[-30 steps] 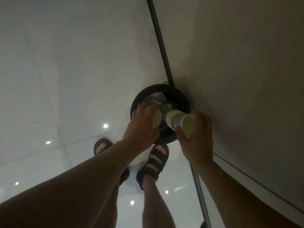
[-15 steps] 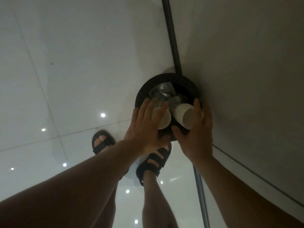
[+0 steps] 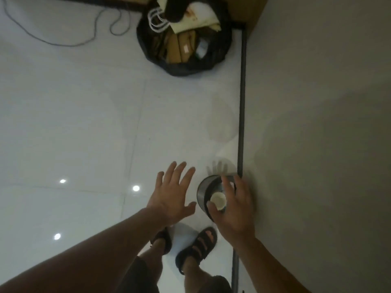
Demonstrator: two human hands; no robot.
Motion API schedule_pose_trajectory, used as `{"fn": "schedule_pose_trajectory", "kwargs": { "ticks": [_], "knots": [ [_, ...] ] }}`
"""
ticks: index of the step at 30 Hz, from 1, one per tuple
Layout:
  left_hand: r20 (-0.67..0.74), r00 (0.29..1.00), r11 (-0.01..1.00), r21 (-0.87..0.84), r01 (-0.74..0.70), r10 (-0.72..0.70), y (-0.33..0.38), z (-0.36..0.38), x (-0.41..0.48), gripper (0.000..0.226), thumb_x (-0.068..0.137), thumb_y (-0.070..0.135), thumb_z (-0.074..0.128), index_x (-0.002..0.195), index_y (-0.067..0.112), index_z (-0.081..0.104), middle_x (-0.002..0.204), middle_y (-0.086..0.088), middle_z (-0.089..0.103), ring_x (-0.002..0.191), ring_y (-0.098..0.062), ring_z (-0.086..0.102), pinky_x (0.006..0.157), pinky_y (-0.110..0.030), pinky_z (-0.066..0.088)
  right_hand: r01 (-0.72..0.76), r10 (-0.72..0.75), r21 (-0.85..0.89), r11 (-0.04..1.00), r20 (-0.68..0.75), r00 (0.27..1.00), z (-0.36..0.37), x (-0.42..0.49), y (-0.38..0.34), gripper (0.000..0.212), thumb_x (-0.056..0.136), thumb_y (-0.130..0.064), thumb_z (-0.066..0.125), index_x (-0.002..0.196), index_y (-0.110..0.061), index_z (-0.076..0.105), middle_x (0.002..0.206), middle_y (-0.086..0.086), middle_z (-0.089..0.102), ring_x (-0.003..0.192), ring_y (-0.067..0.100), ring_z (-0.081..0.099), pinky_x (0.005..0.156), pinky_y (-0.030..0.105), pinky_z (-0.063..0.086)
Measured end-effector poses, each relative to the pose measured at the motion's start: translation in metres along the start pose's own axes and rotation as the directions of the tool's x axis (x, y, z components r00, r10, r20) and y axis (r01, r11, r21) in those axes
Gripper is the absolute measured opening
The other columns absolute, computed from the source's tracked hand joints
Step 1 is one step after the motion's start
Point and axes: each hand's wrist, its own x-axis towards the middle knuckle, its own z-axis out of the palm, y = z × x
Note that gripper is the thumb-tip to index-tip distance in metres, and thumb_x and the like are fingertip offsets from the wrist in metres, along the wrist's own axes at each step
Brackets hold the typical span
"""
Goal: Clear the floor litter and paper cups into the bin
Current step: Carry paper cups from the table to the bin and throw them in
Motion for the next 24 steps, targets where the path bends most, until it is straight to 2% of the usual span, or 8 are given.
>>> {"fn": "schedule_pose_trajectory", "kwargs": {
  "ticks": [2,6,10,16,24],
  "knots": [
    [-0.044,0.995,0.996,-0.016,0.084,-0.085,-0.003,-0.035,-0.03,0.097,0.082,0.065,0.048,0.148,0.031,-0.012,0.159,0.001,-0.011,0.145,-0.025,-0.017,0.118,-0.052,0.006,0.071,-0.068,-0.047,0.996,0.058,0.996,-0.024,-0.005,-0.031,0.079,0.087,-0.068,0.042,0.154,-0.035,0.017,0.162,0.004,0.015,0.15,0.026,0.01,0.117,0.048,0.025],
    [-0.133,0.961,0.97,-0.035,0.24,-0.242,0.001,-0.089,-0.098,0.096,0.082,0.066,0.047,0.15,0.029,-0.01,0.16,-0.001,-0.009,0.146,-0.025,-0.014,0.117,-0.051,0.004,0.229,-0.218,-0.052,0.972,0.163,0.962,-0.06,-0.025,-0.085,0.08,0.089,-0.066,0.046,0.154,-0.038,0.009,0.164,-0.002,0.002,0.15,0.021,-0.006,0.119,0.049,0.021],
    [-0.211,0.873,0.898,-0.13,0.42,-0.439,0.019,-0.122,-0.173,0.094,0.083,0.064,0.048,0.15,0.029,-0.008,0.16,-0.001,-0.007,0.147,-0.026,-0.01,0.118,-0.051,0.006,0.416,-0.386,-0.104,0.903,0.226,0.894,-0.088,-0.053,-0.127,0.08,0.089,-0.068,0.044,0.153,-0.039,0.007,0.164,-0.003,0.001,0.15,0.021,-0.005,0.118,0.046,0.018],
    [-0.267,0.669,0.72,-0.302,0.625,-0.693,0.048,-0.115,-0.289,0.092,0.082,0.065,0.045,0.151,0.027,-0.003,0.16,-0.001,-0.003,0.147,-0.027,-0.007,0.117,-0.051,0.01,0.627,-0.57,-0.129,0.768,0.307,0.762,-0.115,-0.113,-0.178,0.077,0.09,-0.067,0.043,0.153,-0.036,0.011,0.163,-0.002,0.003,0.15,0.023,-0.003,0.117,0.045,0.02],
    [-0.286,0.331,0.436,-0.519,0.735,-0.899,0.049,-0.085,-0.454,0.092,0.083,0.063,0.048,0.152,0.025,-0.001,0.16,-0.002,-0.001,0.147,-0.025,-0.005,0.117,-0.048,0.011,0.867,-0.762,-0.096,0.489,0.436,0.478,-0.104,-0.228,-0.267,0.076,0.091,-0.065,0.042,0.154,-0.036,0.01,0.163,-0.003,0.001,0.15,0.02,-0.006,0.118,0.044,0.015]
  ]
}}
